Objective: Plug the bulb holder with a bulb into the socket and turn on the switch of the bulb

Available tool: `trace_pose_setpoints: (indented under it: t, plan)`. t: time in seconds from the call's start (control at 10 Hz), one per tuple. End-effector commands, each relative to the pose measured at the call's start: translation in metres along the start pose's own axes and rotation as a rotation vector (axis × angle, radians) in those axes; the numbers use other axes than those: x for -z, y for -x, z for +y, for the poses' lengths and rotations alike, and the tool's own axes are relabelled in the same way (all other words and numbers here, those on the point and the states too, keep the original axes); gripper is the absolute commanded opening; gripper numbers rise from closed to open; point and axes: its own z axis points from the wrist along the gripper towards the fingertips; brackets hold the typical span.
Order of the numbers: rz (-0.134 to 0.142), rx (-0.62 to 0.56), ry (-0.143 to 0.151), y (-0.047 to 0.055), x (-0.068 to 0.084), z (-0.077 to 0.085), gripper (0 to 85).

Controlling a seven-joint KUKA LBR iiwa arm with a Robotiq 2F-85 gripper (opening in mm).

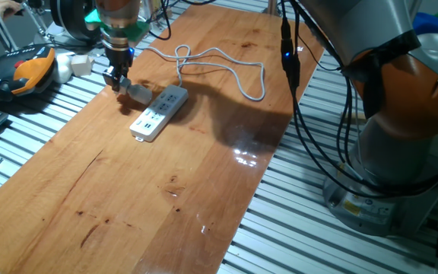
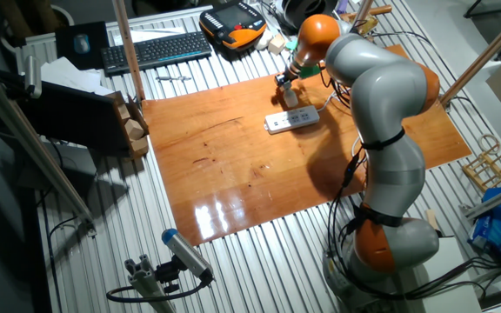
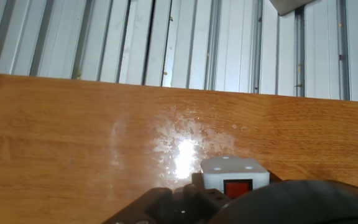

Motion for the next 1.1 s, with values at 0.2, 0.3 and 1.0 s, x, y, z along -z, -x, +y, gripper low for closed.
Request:
trace_pose_setpoints:
  t: [0.2, 0.3, 1.0]
  plan:
    - [0.073, 0.003, 0.007, 0.004, 0.026, 0.004, 0.0]
    - [0.106, 0.020, -0.004, 0.001, 0.035, 0.007, 0.0]
    - [0.149, 0.029, 0.011, -0.010, 0.056, 0.022, 0.0]
